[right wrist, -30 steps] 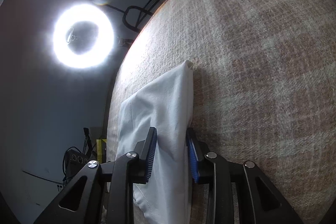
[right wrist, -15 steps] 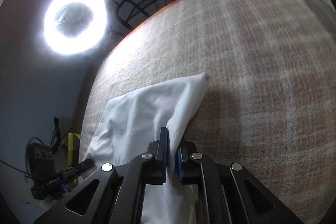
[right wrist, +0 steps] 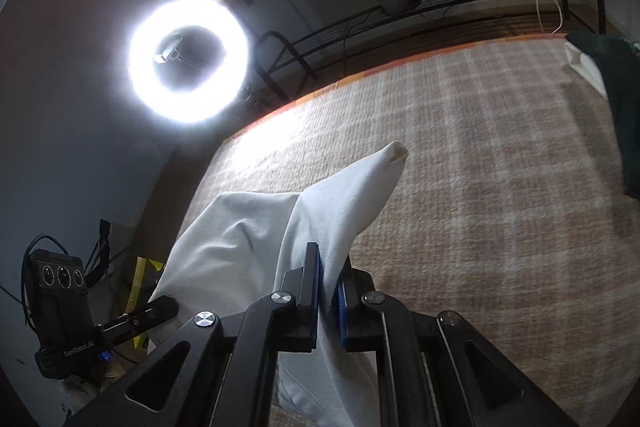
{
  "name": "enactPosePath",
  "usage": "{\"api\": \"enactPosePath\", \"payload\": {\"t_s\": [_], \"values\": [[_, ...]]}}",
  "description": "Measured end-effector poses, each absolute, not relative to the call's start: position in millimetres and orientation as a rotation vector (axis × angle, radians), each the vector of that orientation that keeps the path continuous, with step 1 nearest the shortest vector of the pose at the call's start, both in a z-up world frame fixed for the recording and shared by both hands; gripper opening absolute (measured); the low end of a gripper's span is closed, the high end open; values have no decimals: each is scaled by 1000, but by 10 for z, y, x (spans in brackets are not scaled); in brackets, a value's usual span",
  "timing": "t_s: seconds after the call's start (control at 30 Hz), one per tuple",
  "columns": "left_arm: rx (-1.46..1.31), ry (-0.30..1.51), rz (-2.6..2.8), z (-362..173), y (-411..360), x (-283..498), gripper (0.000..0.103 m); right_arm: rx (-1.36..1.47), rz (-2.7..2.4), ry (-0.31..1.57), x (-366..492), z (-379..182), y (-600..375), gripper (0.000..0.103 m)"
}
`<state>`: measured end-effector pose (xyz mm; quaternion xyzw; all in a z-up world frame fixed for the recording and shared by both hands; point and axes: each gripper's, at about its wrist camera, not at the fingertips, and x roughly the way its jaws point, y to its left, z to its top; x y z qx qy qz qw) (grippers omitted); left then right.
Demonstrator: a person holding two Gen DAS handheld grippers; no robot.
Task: Fold small clothes
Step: 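Grasp the folded shirt corner with the right gripper and lift it, then grasp the shirt with the left gripper while the right gripper keeps lifting it, then lower the folded shirt onto the dark green garment and open both grippers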
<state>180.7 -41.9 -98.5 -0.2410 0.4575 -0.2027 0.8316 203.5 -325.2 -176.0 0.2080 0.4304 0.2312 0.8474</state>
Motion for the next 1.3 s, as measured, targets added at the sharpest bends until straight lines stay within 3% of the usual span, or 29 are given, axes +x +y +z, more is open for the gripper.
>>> {"api": "enactPosePath", "payload": {"t_s": [0.67,1.3], "values": [[-385,958,-645,-849,-2288,2241,5,367,351,799,1922,-1269,-4735,4],[-248,886,-729,-898,-4113,3088,5,339,165,655,2477,-1011,-6580,4]]}}
